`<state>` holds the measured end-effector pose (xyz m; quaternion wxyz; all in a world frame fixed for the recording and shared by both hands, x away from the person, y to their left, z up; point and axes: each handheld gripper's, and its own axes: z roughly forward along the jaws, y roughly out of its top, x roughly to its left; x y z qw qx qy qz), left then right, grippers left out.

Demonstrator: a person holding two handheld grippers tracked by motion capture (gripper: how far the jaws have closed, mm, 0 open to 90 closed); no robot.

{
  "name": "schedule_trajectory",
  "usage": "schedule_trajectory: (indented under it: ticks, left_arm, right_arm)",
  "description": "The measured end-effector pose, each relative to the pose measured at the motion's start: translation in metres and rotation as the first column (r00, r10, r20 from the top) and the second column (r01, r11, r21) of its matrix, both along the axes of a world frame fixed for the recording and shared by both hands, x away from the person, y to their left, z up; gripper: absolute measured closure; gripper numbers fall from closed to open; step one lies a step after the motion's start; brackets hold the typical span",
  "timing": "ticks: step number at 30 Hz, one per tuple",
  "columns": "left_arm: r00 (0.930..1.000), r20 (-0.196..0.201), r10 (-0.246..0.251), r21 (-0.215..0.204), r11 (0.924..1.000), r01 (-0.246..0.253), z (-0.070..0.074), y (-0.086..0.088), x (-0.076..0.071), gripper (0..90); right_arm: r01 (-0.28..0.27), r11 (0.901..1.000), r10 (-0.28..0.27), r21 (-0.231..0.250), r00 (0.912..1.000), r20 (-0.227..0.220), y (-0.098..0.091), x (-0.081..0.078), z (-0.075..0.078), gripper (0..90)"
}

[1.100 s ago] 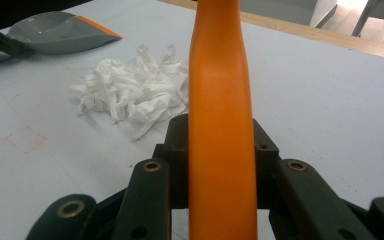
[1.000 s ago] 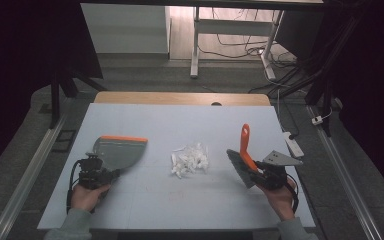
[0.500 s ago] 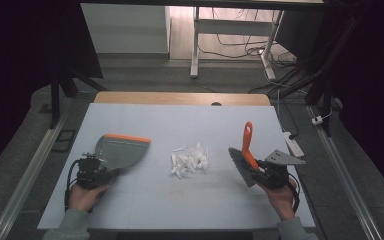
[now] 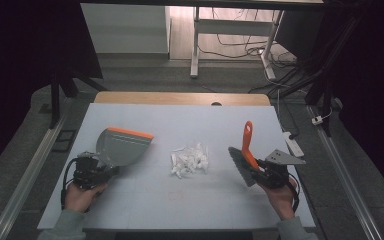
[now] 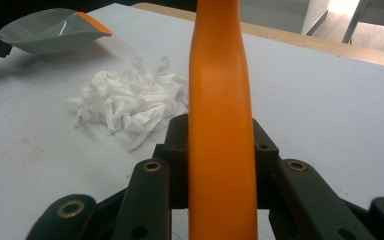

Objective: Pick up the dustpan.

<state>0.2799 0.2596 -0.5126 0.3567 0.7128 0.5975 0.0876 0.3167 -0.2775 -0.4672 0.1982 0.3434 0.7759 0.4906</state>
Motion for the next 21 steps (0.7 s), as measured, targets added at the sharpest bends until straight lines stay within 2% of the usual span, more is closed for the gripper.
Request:
schedule_trajectory:
  ticks: [4,13,21]
  left_arm:
    - [0.9991,0.032,-0.027,-0.004,0.9996,0.027,0.003,0.003,-0.001,61.3]
    - [0.9949,0.093,-0.039,-0.010,0.9991,0.040,0.011,0.013,-0.007,61.3]
    - [0.9894,0.125,-0.073,-0.025,0.9967,0.077,0.014,0.019,-0.010,61.3]
  right_arm:
    - [0.010,0.9999,-0.010,0.008,0.9999,-0.002,0.000,0.002,0.001,70.2]
    - [0.001,0.9999,-0.001,0.011,1.0000,-0.001,0.003,-0.001,0.001,70.2]
    - [0.006,0.9999,-0.006,0.012,1.0000,0.000,0.001,0.001,0.001,70.2]
